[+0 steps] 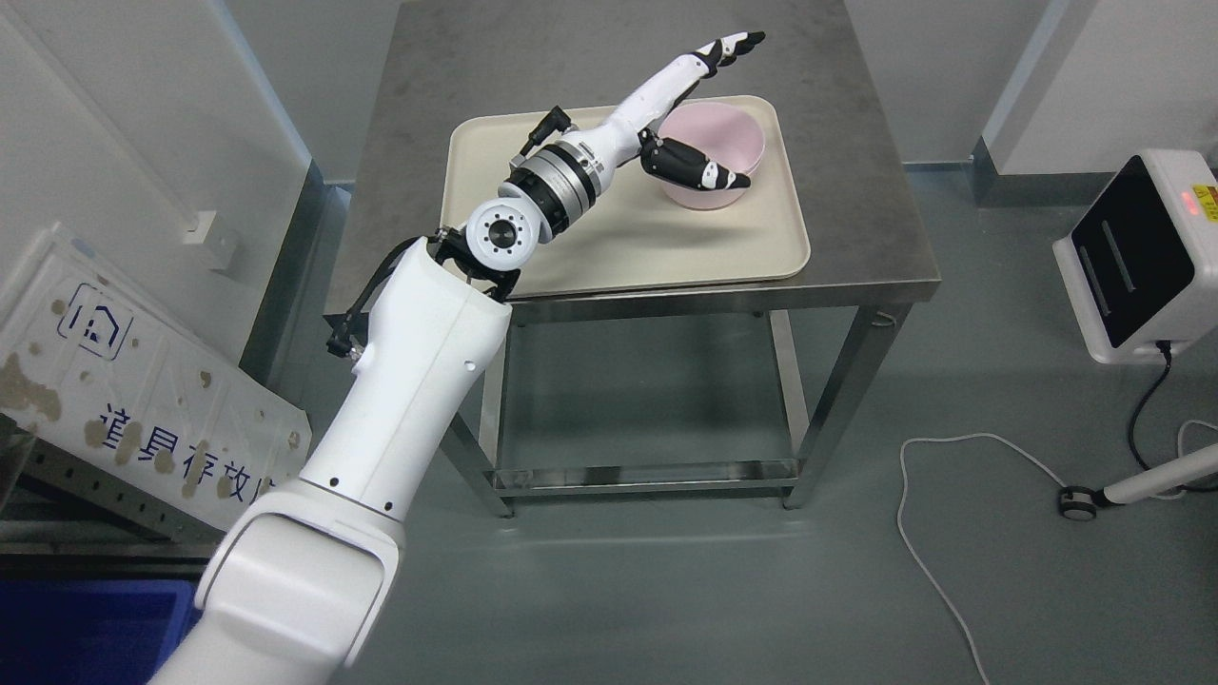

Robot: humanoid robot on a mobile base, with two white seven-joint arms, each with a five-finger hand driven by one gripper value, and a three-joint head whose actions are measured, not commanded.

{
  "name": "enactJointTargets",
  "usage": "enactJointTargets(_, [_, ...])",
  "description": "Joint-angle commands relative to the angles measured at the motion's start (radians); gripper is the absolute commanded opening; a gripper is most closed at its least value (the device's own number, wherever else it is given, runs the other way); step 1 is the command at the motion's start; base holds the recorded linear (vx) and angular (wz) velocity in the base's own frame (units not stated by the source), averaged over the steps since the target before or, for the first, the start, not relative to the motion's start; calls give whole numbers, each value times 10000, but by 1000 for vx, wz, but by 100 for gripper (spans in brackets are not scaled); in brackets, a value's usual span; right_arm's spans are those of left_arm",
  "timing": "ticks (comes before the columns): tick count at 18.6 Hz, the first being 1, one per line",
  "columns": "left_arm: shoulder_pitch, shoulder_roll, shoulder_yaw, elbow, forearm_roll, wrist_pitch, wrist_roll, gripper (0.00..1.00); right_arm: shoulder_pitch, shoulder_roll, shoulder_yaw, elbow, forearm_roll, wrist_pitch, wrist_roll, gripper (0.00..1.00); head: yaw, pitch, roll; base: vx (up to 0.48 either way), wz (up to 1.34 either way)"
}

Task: Stack pink IKEA bowls on left shelf middle
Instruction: 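Reposition the left hand around the stacked pink bowls' rim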

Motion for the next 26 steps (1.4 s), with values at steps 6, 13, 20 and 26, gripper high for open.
enactJointTargets(6, [-86, 174, -962, -1163, -3931, 1850, -251, 91, 0, -175, -107, 0, 77, 5, 17, 100, 0, 0, 0, 0, 0])
enactJointTargets(13, [-256, 174, -1976, -1024, -4024, 2114, -833, 76, 0, -175, -107, 0, 77, 5, 2, 100, 0, 0, 0, 0, 0])
enactJointTargets(20, [-563, 174, -1992, -257, -4316, 2114, -818, 69, 0, -175, -107, 0, 77, 5, 17, 100, 0, 0, 0, 0, 0])
enactJointTargets(26, [-823, 174, -1839, 65, -4331, 2114, -803, 64, 0, -175, -107, 0, 77, 5, 2, 100, 0, 0, 0, 0, 0])
